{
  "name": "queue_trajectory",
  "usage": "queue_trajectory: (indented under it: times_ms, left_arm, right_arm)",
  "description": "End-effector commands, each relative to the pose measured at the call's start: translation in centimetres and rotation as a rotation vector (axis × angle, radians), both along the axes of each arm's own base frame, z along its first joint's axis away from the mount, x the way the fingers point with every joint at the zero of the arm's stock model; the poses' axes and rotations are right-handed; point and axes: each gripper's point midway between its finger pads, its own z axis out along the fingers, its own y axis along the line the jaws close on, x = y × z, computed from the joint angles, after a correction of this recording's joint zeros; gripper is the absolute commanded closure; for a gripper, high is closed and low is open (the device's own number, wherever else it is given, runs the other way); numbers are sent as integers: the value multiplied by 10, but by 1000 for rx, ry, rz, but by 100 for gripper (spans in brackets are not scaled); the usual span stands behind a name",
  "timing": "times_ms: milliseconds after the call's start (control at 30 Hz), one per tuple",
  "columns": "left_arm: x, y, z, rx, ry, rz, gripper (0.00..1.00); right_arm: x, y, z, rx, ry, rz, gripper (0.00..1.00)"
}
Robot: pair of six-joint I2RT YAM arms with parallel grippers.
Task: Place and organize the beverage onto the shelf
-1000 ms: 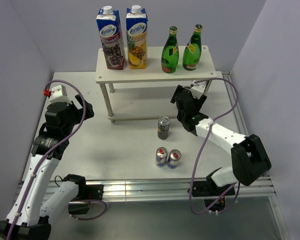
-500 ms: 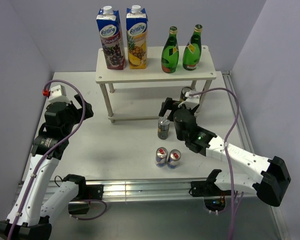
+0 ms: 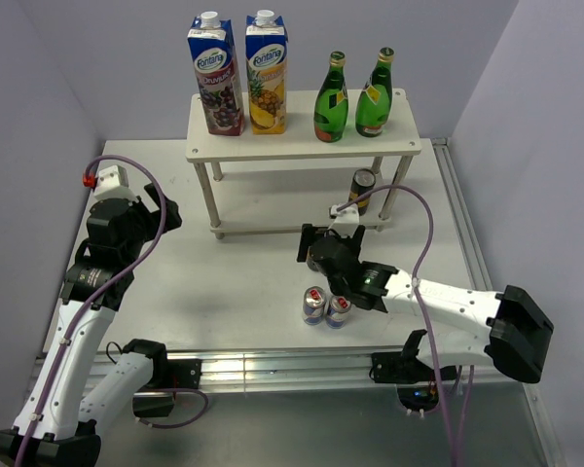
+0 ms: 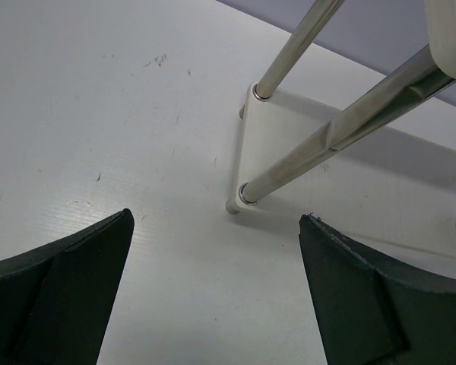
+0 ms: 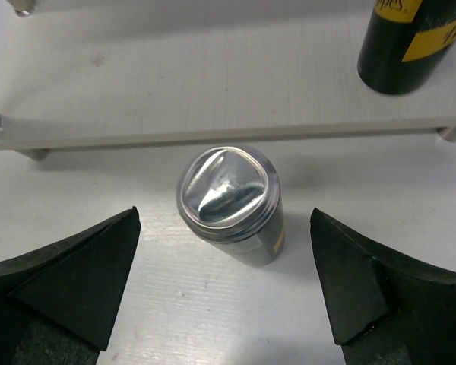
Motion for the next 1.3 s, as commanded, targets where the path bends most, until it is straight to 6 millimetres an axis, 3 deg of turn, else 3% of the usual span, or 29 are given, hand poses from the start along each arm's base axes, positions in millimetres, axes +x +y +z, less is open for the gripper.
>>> queue_trajectory:
  times_ms: [0, 367, 467, 500, 567, 600, 633, 667, 800, 967, 1267]
  left_arm:
    - [-1, 2, 11, 3, -38, 0, 3]
    - [-2, 1, 13, -2, -46, -5, 2]
    - [-3, 0, 13, -3, -48, -8, 3]
    - [-2, 1, 14, -3, -49, -7, 3]
    - [-3, 1, 14, -2, -51, -9, 2]
    - [-3, 0, 14, -3, -51, -8, 2]
    - [-3, 1, 13, -1, -48, -7, 3]
    - [-3, 1, 14, -3, -49, -7, 3]
    - [-3, 1, 13, -2, -48, -9, 3]
    - [-2, 0, 14, -3, -49, -8, 3]
    - [-2, 0, 12, -2, -45, -10, 3]
  right_arm:
    - [6, 0, 0, -16, -1, -52, 0]
    - [20, 7, -20, -79, 12, -117, 0]
    - [25, 9, -26, -87, 7, -135, 6]
    - [26, 10, -28, -89, 4, -140, 18]
    - [30, 8, -32, -106, -4, -174, 31]
    - [31, 8, -34, -114, -4, -178, 50]
    - [33, 6, -37, -135, -9, -196, 59]
    - [34, 7, -38, -139, -10, -199, 80]
    - [38, 9, -35, -131, -13, -207, 100]
    - [37, 4, -3, -94, -57, -219, 100]
    - [35, -15, 89, -18, -196, -248, 100]
